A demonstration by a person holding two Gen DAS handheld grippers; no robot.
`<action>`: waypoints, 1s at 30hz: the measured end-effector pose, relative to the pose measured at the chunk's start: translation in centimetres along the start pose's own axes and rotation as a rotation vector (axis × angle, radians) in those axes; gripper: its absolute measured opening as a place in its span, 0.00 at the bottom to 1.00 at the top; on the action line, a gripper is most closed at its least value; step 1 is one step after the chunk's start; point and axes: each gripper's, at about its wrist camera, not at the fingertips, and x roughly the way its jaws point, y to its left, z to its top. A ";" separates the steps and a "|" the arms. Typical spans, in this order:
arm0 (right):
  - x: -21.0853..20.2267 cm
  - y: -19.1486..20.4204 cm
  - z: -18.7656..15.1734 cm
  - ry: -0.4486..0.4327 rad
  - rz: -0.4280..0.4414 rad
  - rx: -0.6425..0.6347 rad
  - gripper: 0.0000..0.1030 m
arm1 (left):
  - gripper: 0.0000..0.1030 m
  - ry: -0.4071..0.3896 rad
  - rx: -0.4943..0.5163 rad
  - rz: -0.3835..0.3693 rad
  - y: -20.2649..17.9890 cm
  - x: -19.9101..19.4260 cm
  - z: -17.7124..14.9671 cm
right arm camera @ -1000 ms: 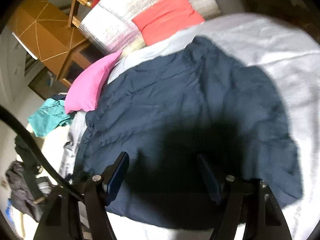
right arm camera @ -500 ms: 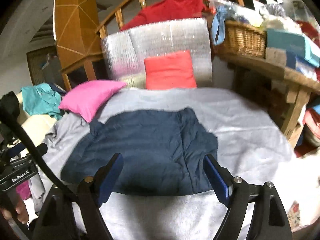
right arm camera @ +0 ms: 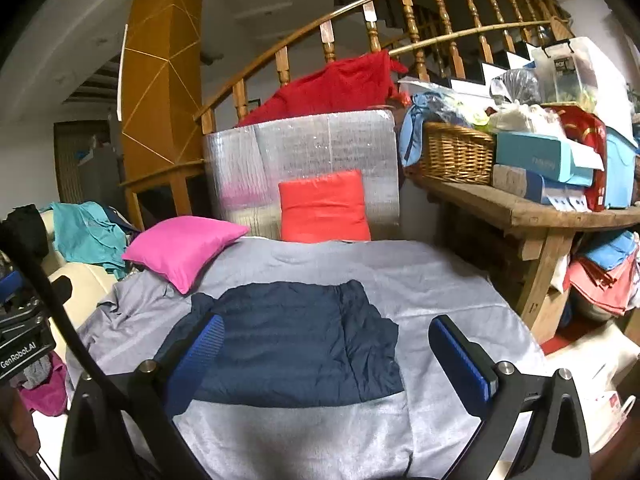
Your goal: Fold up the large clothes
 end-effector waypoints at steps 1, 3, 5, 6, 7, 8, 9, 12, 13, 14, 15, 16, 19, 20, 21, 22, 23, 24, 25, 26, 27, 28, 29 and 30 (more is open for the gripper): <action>-0.3 0.1 0.2 -0.002 0.002 0.000 1.00 | 0.99 -0.001 -0.002 -0.003 -0.1 -0.2 0.1; -0.7 0.1 0.3 -0.003 0.002 0.007 1.00 | 0.99 0.000 -0.008 -0.008 0.1 -0.4 0.2; -0.8 0.1 0.2 0.005 0.009 0.015 1.00 | 0.99 0.001 -0.014 -0.007 0.2 -0.7 0.4; -0.7 0.2 0.2 0.013 0.012 0.016 1.00 | 0.99 -0.001 -0.016 -0.006 0.2 -0.7 0.4; -0.7 0.3 0.1 0.015 0.012 0.017 1.00 | 0.99 -0.002 -0.017 -0.005 0.2 -0.9 0.5; -0.7 0.4 0.0 0.018 0.013 0.019 1.00 | 0.99 -0.002 -0.018 -0.002 0.2 -0.8 0.5; -0.8 0.4 0.0 0.019 0.014 0.020 1.00 | 0.99 -0.002 -0.018 -0.001 0.3 -0.8 0.5; -0.9 0.8 -0.1 0.020 0.020 0.021 1.00 | 0.99 0.005 -0.025 0.002 0.4 -0.7 0.4; -0.9 0.9 -0.1 0.019 0.020 0.018 1.00 | 0.99 0.007 -0.028 0.002 0.5 -0.7 0.4; -1.0 1.0 -0.2 0.018 0.020 0.016 1.00 | 0.99 0.009 -0.031 0.003 0.6 -0.7 0.4; -1.0 1.1 -0.2 0.018 0.020 0.015 1.00 | 0.99 0.010 -0.033 0.005 0.6 -0.8 0.3; -0.9 1.3 -0.2 0.019 0.024 0.014 1.00 | 0.99 0.011 -0.034 0.007 0.7 -0.8 0.3; -0.8 1.7 -0.4 0.027 0.030 0.008 1.00 | 0.99 0.012 -0.039 0.012 0.9 -0.8 0.3; -0.7 1.8 -0.5 0.031 0.033 0.007 1.00 | 0.99 0.011 -0.042 0.015 1.0 -0.9 0.2; -0.7 1.9 -0.6 0.034 0.036 0.006 1.00 | 0.99 0.012 -0.044 0.017 1.0 -0.9 0.2; -0.6 2.0 -0.6 0.035 0.037 0.006 1.00 | 0.99 0.012 -0.045 0.017 1.1 -0.9 0.2; -0.6 2.1 -0.7 0.037 0.039 0.006 1.00 | 0.99 0.015 -0.047 0.018 1.2 -0.8 0.2; -0.5 2.2 -0.8 0.039 0.040 0.005 1.00 | 0.99 0.018 -0.049 0.018 1.2 -0.8 0.1; -0.5 2.3 -0.8 0.041 0.041 0.005 1.00 | 0.99 0.020 -0.051 0.017 1.3 -0.7 0.0; -0.5 2.3 -0.8 0.041 0.042 0.006 1.00 | 0.99 0.023 -0.052 0.016 1.4 -0.6 0.0; -0.6 2.4 -0.9 0.040 0.041 0.007 1.00 | 0.99 0.025 -0.054 0.017 1.4 -0.6 0.0; -0.5 2.4 -0.9 0.041 0.040 0.005 1.00 | 0.99 0.029 -0.056 0.015 1.5 -0.5 0.0; -0.5 2.5 -0.9 0.042 0.040 0.005 1.00 | 0.99 0.031 -0.057 0.013 1.6 -0.4 0.0; -0.5 2.6 -1.0 0.043 0.040 0.004 1.00 | 0.99 0.033 -0.058 0.012 1.6 -0.4 0.0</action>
